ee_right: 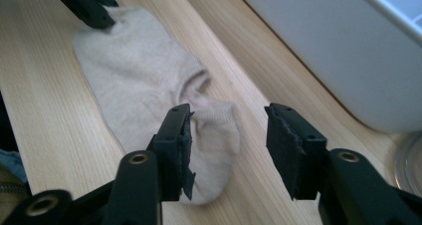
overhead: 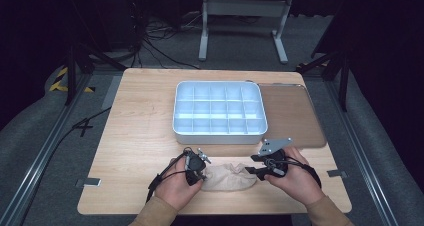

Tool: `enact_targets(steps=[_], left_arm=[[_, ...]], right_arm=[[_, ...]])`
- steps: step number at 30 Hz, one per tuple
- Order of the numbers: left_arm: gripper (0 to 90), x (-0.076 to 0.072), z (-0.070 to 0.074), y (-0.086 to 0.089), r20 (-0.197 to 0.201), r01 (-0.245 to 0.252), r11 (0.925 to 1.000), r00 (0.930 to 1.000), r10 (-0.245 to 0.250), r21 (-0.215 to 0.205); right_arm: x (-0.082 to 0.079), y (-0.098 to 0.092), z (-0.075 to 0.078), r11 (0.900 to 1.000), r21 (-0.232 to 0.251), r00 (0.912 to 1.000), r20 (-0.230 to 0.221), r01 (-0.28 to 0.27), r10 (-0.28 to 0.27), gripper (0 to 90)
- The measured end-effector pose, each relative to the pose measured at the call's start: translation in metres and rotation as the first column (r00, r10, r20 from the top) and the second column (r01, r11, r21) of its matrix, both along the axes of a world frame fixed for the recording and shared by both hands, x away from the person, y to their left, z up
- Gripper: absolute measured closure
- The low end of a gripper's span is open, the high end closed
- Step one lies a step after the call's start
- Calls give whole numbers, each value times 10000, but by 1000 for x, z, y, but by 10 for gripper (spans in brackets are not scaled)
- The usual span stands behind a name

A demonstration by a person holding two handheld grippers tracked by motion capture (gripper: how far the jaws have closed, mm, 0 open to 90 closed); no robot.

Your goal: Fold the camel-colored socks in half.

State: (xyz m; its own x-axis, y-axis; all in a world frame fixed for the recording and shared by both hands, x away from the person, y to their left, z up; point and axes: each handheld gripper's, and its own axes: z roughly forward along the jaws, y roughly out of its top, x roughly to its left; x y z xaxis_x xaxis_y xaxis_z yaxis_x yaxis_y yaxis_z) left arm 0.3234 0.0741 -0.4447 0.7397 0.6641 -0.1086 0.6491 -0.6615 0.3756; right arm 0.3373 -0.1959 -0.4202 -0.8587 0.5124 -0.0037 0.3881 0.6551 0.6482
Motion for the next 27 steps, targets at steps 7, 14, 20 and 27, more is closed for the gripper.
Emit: enact_targets(steps=[7, 14, 20, 27], left_arm=[[849, 0, 8, 5, -58, -177, 9994, 9998, 175, -282], [848, 0, 12, 10, -94, -289, 9991, 9995, 287, -305], [848, 1, 12, 11, -170, -308, 9989, 9994, 302, -354], [847, 1, 16, 13, -126, -340, 9984, 9994, 334, -457]], right_arm=[[-10, 22, -9, 9979, 273, 9983, -2, -587, 587, 727], [-23, 46, -20, 9906, 597, 9920, -216, -1231, 1246, 822], [-32, 60, -28, 9848, 660, 9859, -350, -1609, 1635, 870], [-34, 66, -43, 9855, 93, 9833, -660, -1693, 1696, 892]])
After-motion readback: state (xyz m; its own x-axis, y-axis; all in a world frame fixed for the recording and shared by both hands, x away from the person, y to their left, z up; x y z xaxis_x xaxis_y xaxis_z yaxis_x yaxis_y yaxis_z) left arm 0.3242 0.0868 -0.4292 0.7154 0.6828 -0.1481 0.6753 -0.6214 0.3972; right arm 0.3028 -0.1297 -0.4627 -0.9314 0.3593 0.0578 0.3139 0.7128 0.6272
